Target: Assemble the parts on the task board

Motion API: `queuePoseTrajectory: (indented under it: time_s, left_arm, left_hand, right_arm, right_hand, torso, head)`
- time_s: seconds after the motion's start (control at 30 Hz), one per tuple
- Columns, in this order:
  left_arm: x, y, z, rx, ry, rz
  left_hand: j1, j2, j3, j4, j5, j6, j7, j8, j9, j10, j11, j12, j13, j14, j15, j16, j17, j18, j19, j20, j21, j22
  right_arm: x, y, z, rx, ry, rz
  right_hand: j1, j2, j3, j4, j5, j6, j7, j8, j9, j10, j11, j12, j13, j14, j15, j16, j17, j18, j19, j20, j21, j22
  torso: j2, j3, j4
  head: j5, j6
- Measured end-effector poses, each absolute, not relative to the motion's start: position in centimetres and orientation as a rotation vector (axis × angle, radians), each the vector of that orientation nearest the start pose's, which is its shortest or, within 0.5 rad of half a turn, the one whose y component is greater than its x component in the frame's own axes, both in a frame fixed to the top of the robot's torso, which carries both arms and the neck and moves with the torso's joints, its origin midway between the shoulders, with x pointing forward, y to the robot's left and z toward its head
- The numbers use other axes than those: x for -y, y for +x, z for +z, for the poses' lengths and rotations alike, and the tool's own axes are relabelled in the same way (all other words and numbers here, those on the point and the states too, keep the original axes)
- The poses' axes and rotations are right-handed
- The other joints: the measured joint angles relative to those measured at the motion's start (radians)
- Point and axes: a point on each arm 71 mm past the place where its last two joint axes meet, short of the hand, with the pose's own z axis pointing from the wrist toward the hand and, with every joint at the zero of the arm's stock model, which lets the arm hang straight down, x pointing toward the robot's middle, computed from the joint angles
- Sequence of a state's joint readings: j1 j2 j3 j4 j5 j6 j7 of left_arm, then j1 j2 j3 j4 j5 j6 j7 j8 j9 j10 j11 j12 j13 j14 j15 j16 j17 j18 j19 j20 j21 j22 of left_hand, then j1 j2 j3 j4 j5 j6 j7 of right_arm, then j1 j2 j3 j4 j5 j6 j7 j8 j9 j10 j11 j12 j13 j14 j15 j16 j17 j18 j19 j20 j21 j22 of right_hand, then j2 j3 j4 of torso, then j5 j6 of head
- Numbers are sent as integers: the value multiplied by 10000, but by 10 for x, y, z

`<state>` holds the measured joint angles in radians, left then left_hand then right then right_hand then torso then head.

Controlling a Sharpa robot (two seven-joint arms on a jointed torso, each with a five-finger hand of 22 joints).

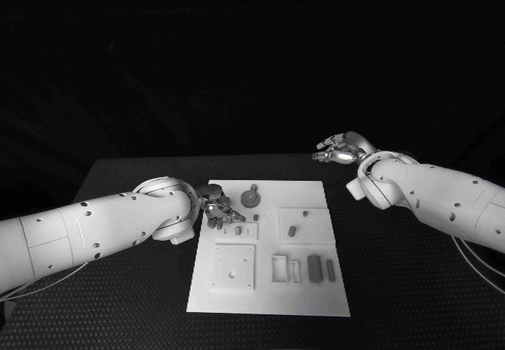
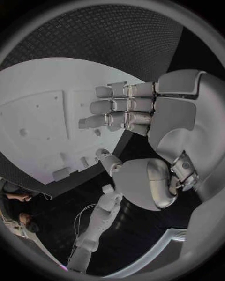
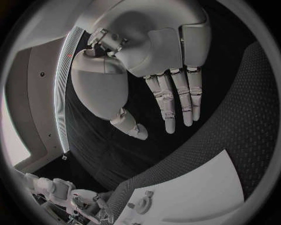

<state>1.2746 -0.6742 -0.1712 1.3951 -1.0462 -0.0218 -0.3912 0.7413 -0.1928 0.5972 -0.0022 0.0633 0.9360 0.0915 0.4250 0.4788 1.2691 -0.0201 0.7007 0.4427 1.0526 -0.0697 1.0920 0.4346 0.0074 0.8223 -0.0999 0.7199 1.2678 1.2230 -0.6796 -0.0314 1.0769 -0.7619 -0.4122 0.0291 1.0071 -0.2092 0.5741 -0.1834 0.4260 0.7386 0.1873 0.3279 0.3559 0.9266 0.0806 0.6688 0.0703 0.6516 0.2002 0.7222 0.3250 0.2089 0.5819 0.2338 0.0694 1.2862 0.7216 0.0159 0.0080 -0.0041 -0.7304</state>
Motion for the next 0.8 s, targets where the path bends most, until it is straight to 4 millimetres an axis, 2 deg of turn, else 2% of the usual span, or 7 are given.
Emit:
queuePoseTrajectory:
  time_s: [0.13,0.27,0.43,0.8]
  left_arm:
    - [-164,498,-235,-22216,-1257,-5160]
    - [-164,499,-237,-22304,-1157,-5007]
    - [-164,500,-242,-22485,-1013,-4810]
    - [-160,500,-247,-22858,-729,-4674]
  left_hand:
    - [45,235,-218,-76,174,158,-89,103,102,63,-60,0,81,54,-54,47,103,-1,71,1,0,74]
    - [-23,437,-388,-118,188,367,-156,240,225,179,-173,99,207,124,-124,203,226,-2,125,-30,0,153]
    - [-32,523,-433,-162,286,432,-220,245,306,178,-172,147,283,124,-124,232,297,0,159,-17,0,201]
    - [-70,483,-546,-159,286,432,-220,245,362,178,-171,147,339,124,-124,232,340,-1,159,-18,0,243]
  right_arm:
    - [267,567,-194,-15729,6186,7445]
    - [267,567,-194,-15732,6181,7454]
    - [267,567,-194,-15733,6185,7448]
    - [265,567,-194,-15739,6175,7469]
  right_hand:
    - [0,0,0,0,0,4,-4,0,0,-68,68,0,0,0,0,0,0,0,0,0,0,3]
    - [0,0,0,0,0,18,-19,0,1,-68,68,0,0,0,0,0,0,0,0,0,0,3]
    - [0,0,0,0,0,18,-18,0,1,-69,69,0,0,0,0,0,1,0,0,0,0,3]
    - [0,0,0,0,0,17,-17,0,2,-68,69,0,1,0,0,0,-8,0,1,-1,0,1]
  torso:
    - [5,-1,-10]
    - [12,-4,-26]
    - [13,-3,-31]
    - [12,-2,-15]
  head:
    - [14,-8]
    - [17,-13]
    - [-7,-31]
    - [-46,-66]
